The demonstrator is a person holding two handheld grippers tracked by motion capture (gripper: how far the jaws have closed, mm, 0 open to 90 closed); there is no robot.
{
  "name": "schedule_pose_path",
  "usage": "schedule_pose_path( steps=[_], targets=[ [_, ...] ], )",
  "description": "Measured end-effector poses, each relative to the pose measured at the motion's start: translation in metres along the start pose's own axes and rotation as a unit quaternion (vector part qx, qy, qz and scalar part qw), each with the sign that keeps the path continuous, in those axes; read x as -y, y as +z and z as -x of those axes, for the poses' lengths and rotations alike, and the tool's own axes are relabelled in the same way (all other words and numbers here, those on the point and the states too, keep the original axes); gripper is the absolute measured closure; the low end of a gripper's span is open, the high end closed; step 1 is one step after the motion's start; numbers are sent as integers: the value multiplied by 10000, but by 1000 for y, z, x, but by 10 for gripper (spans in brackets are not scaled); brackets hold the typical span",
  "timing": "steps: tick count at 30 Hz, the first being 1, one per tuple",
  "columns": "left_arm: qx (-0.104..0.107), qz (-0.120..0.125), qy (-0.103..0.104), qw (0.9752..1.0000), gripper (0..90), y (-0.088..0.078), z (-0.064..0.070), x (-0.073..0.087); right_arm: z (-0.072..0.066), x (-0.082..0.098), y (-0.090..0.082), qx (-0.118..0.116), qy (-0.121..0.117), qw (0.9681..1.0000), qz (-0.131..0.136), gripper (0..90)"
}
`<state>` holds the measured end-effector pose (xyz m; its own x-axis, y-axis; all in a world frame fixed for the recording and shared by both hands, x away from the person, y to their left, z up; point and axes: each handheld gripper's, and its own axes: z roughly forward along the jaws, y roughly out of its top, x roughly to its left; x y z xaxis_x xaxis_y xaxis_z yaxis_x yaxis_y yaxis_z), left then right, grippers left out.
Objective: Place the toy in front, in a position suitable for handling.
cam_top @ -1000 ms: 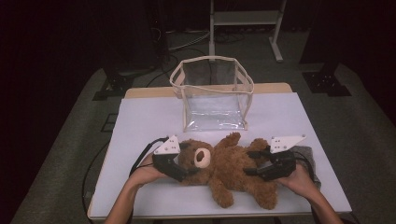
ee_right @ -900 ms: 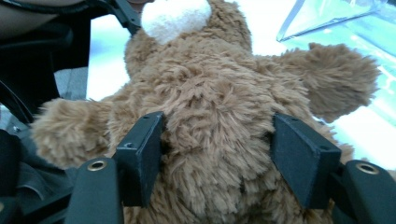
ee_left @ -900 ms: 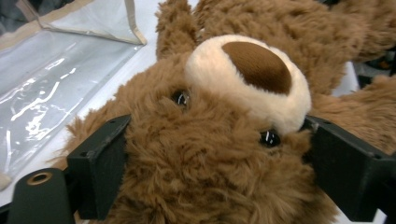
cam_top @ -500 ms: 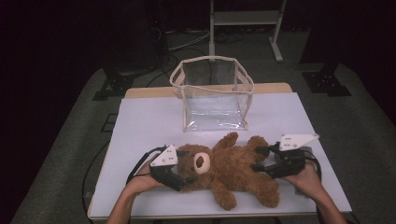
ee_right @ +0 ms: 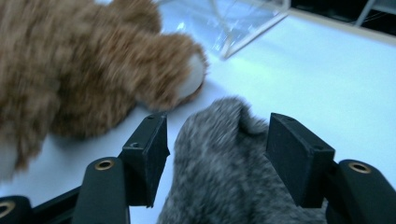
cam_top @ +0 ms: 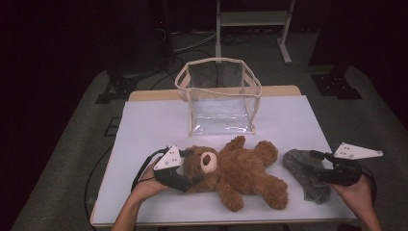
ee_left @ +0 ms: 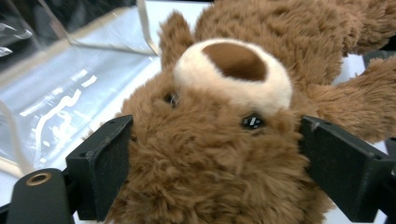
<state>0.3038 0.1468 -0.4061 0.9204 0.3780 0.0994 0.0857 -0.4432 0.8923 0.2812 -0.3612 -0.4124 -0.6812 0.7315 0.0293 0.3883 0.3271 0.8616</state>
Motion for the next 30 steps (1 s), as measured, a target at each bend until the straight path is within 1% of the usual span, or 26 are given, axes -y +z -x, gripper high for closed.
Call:
schedule_pose_path(
  steps=[2,3,4,5,6,7,8,10,11,12,14,15,16,18,19,20,21,22,23,24,25,26,27,28,29,30],
  targets=[
    [-49,1,3,10000,129,1,0,0,-3,1,9,34,-109,9997,-198,386],
    [13,-35,1,10000,133,2,1,0,-5,2,18,116,-196,9989,-417,416],
    [13,-35,1,10000,134,2,1,0,-5,2,18,116,-196,9989,-417,416],
    [21,-71,43,10000,134,2,2,1,-5,2,21,166,-206,9984,-510,416],
    [6,-81,94,9999,134,2,2,1,-4,2,24,264,-199,9974,-636,421],
    [22,-78,92,9999,133,2,3,1,-3,3,24,302,-173,9975,-611,425],
    [28,-77,94,9999,133,2,2,2,1,4,21,248,46,9987,-449,408],
    [48,-67,49,10000,133,2,2,2,3,5,21,275,153,9986,-423,386],
    [42,-60,40,10000,133,2,2,2,5,6,22,300,192,9982,-490,371],
    [42,-60,40,10000,133,2,2,2,5,6,22,300,192,9982,-490,371],
    [38,-82,59,9999,133,2,2,2,10,10,28,360,258,9967,-684,359],
    [46,-106,79,9999,134,2,3,2,15,13,33,363,379,9954,-797,332],
    [46,-106,79,9999,134,2,3,2,15,13,33,363,379,9954,-797,332],
    [53,-114,67,9999,133,3,3,3,21,17,38,313,545,9942,-875,297],
    [58,-116,60,9999,133,3,3,3,23,20,45,202,728,9915,-1059,280],
    [70,-122,55,9999,133,3,2,3,23,20,45,202,728,9915,-1059,280],
    [74,-123,49,9999,133,3,3,3,23,23,49,162,734,9910,-1107,263],
    [78,-126,41,9999,133,4,3,3,20,23,49,228,663,9914,-1107,266],
    [80,-127,30,9999,132,4,3,3,20,21,50,247,641,9907,-1174,308],
    [75,-126,31,9999,132,4,3,3,20,21,50,247,641,9907,-1174,308],
    [72,-130,38,9999,132,4,3,3,18,20,50,254,561,9909,-1197,345],
    [69,-139,46,9999,132,4,3,3,15,19,49,218,500,9909,-1227,429],
    [75,-138,44,9999,132,4,3,3,15,19,49,182,512,9909,-1235,467],
    [75,-138,44,9999,132,4,3,3,15,19,49,182,512,9909,-1235,467],
    [87,-135,53,9999,131,4,4,4,14,18,48,135,546,9902,-1276,550],
    [87,-135,53,9999,132,4,4,4,14,18,48,135,546,9902,-1276,550]
  ],
)
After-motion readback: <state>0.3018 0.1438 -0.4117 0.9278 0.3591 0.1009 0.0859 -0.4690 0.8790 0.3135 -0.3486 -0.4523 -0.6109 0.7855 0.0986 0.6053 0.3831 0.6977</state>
